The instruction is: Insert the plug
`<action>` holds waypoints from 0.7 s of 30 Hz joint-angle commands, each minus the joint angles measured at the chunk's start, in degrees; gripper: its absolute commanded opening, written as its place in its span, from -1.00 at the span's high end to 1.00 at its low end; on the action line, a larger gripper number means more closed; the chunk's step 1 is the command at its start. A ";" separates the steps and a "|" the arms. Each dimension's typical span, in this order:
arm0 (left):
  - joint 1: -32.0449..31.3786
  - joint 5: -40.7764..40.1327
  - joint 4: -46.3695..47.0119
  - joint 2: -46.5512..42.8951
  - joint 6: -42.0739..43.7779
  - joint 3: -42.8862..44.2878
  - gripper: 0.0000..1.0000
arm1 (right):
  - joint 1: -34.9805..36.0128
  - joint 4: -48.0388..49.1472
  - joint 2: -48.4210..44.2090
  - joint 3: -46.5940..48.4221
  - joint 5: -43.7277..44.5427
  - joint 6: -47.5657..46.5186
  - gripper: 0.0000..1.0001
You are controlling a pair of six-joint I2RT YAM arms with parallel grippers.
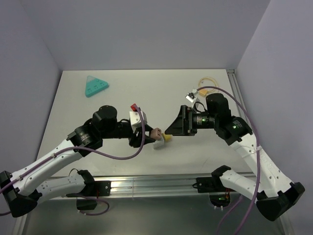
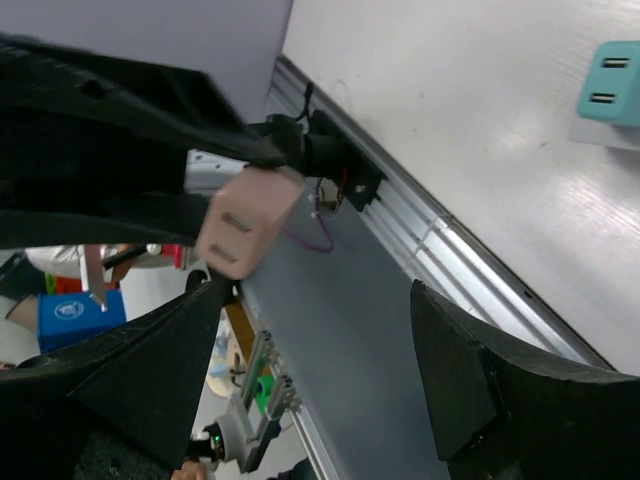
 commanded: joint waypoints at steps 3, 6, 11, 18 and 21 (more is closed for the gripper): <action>-0.72 -0.71 0.93 0.41 1.44 1.89 0.99 | -0.39 -2.56 0.18 6.16 -6.16 0.50 -0.64; -0.98 -1.50 0.32 1.21 1.88 2.15 0.99 | -0.39 -2.12 1.15 5.81 -6.34 1.56 -0.59; -1.42 -4.05 -0.56 2.00 2.49 2.51 0.99 | -0.04 1.40 1.41 3.17 -7.22 4.73 -0.53; -1.51 -3.87 -0.21 1.73 2.23 2.42 0.99 | 2.59 2.46 3.25 1.59 -5.99 5.78 -0.52; -1.51 -3.52 -0.12 1.74 2.32 2.42 0.99 | 4.61 2.28 4.66 2.12 -4.24 5.52 -0.51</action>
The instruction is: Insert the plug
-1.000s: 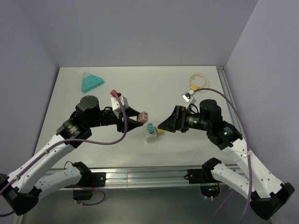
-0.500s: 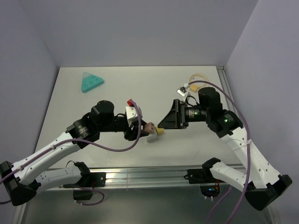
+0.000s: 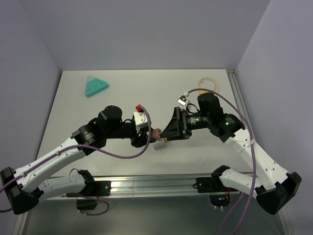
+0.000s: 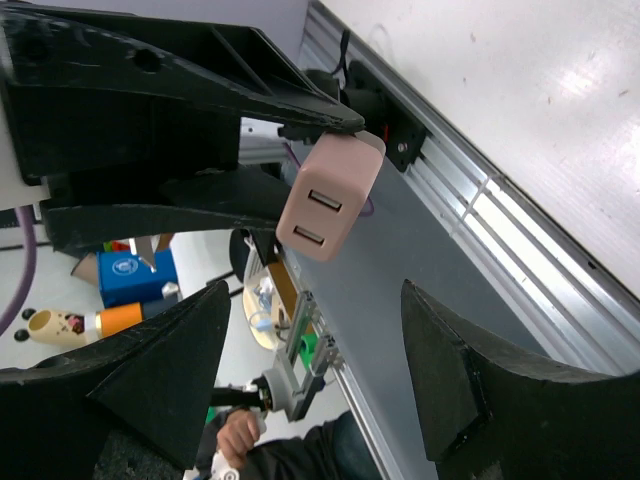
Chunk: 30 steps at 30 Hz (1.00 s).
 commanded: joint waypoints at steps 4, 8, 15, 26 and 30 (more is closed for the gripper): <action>-0.57 -0.09 1.15 -0.34 1.16 2.46 0.99 | 3.05 4.71 1.94 0.52 1.33 2.31 -0.50; -0.74 0.17 1.15 -0.34 1.16 2.38 0.99 | 3.75 4.81 3.86 0.96 1.50 2.67 -0.49; -1.10 0.17 0.88 -0.43 1.25 2.46 0.99 | 4.10 6.21 5.98 0.96 2.29 4.51 -0.45; -1.71 -0.70 0.35 -0.17 1.60 2.72 0.99 | 7.18 8.85 8.53 0.35 1.94 6.71 -0.25; -1.97 -0.88 0.35 -0.34 1.60 2.64 0.99 | 7.18 8.41 9.41 -0.18 2.20 6.62 -0.15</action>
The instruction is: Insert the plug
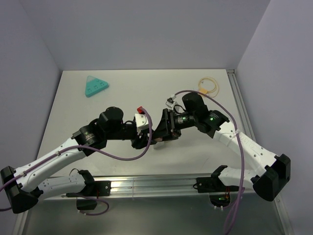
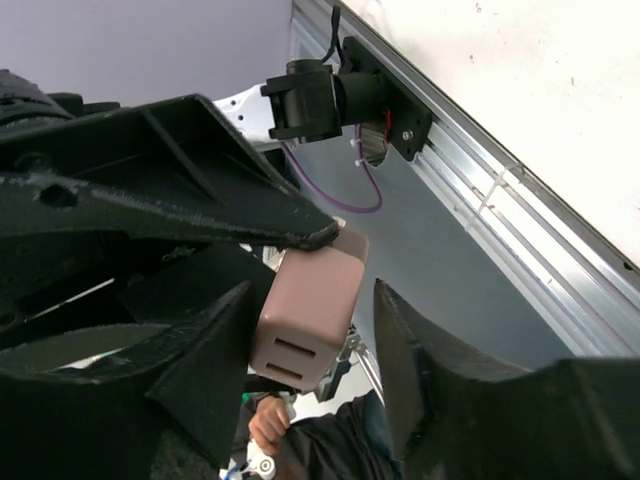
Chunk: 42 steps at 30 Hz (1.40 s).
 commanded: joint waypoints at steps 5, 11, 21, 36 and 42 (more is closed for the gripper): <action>-0.73 -0.97 0.42 -0.17 1.78 2.62 0.99 | 1.00 2.12 0.73 -0.71 0.09 0.07 0.12; -0.91 -2.20 1.55 -1.13 0.99 2.18 0.63 | 1.00 2.47 -0.67 -3.51 3.33 -1.25 1.00; -0.91 -10.54 5.34 -4.04 0.89 -1.95 -0.99 | 0.56 5.73 -13.92 -13.18 24.38 -3.54 1.00; -1.61 -18.45 15.97 6.50 10.65 -13.29 -0.99 | -0.67 -2.45 -41.70 -24.17 41.57 -0.90 1.00; -1.61 -18.11 18.08 15.37 10.74 -11.11 -0.88 | -0.67 -3.76 -47.95 -26.99 41.31 -0.55 1.00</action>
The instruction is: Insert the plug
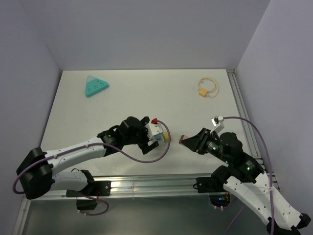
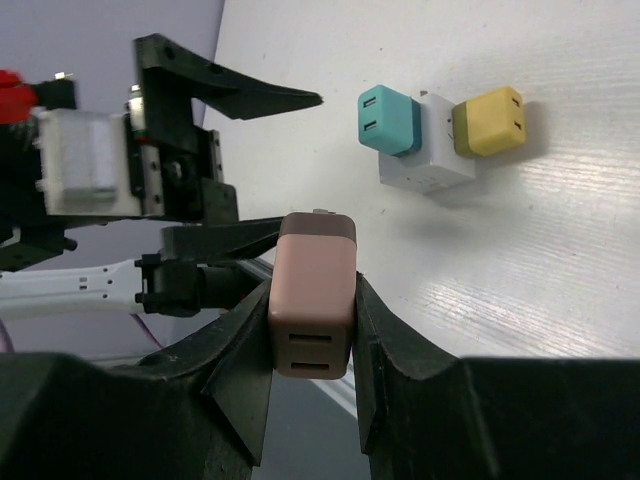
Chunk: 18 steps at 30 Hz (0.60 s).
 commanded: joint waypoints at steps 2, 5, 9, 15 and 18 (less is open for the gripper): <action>-0.28 -0.57 3.57 6.47 1.15 3.72 -0.84 | -0.32 -1.32 -2.41 -0.61 1.75 -0.12 1.00; -0.28 -1.72 3.75 10.26 1.40 5.22 -0.84 | -0.32 -2.03 -5.12 -1.04 1.22 -0.03 1.00; -0.19 -1.90 3.39 14.73 2.37 7.07 -0.79 | -0.23 -3.17 -8.55 -2.27 0.96 0.15 1.00; 0.78 -1.63 2.07 21.15 1.41 10.50 -0.64 | -0.32 -4.58 -11.72 -3.41 0.96 0.15 1.00; 1.30 -1.54 2.69 22.82 0.53 11.29 -0.65 | -0.32 -4.84 -12.43 -4.12 0.61 0.41 1.00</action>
